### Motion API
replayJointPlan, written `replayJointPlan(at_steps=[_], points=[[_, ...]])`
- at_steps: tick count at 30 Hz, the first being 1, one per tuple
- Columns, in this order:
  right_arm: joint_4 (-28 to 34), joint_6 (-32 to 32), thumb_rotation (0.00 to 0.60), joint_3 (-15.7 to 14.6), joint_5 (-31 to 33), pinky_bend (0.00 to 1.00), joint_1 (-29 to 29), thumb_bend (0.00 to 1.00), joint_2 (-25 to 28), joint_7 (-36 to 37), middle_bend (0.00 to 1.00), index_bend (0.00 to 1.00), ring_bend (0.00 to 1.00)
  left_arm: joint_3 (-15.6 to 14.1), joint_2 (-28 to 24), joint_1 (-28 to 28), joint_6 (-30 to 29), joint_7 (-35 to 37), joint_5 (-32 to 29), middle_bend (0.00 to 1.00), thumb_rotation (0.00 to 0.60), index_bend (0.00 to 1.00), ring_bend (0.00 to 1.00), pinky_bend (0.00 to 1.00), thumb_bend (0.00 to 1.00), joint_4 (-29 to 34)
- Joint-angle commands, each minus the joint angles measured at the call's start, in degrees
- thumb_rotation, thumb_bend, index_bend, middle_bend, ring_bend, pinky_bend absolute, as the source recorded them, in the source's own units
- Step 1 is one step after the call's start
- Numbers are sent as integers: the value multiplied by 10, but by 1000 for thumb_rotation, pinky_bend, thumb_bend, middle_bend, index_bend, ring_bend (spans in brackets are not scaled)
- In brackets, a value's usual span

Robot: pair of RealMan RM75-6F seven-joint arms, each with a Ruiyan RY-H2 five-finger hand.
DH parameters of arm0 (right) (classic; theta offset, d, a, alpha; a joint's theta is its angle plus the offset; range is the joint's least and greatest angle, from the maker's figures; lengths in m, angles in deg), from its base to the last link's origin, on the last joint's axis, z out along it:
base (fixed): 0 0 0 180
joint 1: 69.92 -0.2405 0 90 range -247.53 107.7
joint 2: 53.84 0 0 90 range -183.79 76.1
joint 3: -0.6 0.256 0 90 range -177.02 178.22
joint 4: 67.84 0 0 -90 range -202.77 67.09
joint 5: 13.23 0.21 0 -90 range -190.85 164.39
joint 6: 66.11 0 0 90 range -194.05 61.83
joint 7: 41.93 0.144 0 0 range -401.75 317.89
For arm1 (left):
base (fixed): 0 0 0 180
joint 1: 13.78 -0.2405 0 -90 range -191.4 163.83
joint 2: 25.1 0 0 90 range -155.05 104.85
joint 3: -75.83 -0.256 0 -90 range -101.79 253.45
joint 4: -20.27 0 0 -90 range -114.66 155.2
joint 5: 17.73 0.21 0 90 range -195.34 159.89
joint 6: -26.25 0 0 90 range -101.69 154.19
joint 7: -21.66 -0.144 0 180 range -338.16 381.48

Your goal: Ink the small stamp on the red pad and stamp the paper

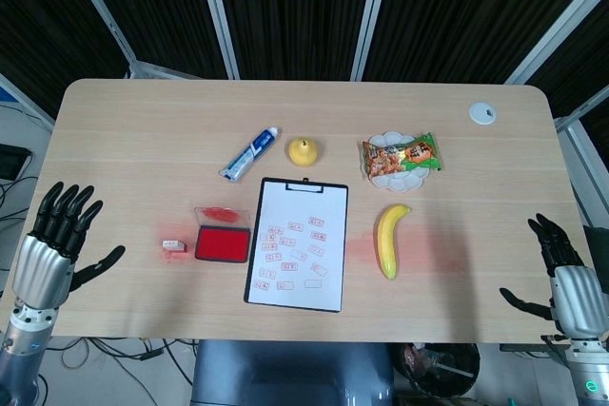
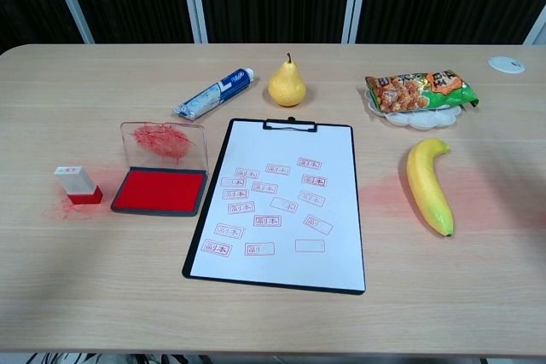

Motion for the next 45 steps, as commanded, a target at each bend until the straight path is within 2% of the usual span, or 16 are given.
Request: replayJointPlan(at_steps=[1, 21, 31, 35, 38, 40, 45], points=[[0, -1, 600, 0, 1, 219, 0, 118, 0, 1, 0, 0, 0, -1, 0, 1, -1, -1, 1, 0, 600, 0, 0, 0, 111, -1], [3, -1, 600, -2, -1, 219, 0, 118, 1, -1, 0, 0, 0, -3, -2, 0, 0, -3, 0, 0, 600, 0, 0, 0, 111, 3], [1, -7, 600, -1, 4, 219, -2, 118, -1, -2, 0, 0, 0, -4, -1, 3, 26, -10, -13, 0, 600, 0, 0, 0, 111, 3], [2, -13, 600, -1, 7, 219, -4, 118, 0, -4, 0, 0, 0, -5, -5, 2, 51, -34, -28, 0, 600, 0, 0, 15, 111, 18], [2, -16, 600, -1, 9, 219, -5, 117, 0, -6, 0, 0, 0, -8, -12, -1, 82, -73, -45, 0, 600, 0, 22, 129, 111, 38], [2, -18, 600, -1, 10, 219, -6, 117, 0, -8, 0, 0, 0, -9, -19, -3, 103, -99, -58, 0, 600, 0, 82, 229, 110, 56], [6, -20, 600, -1, 12, 219, -6, 118, -1, -10, 0, 0, 0, -9, -39, -5, 169, -160, -105, 34, 600, 0, 341, 485, 110, 110]])
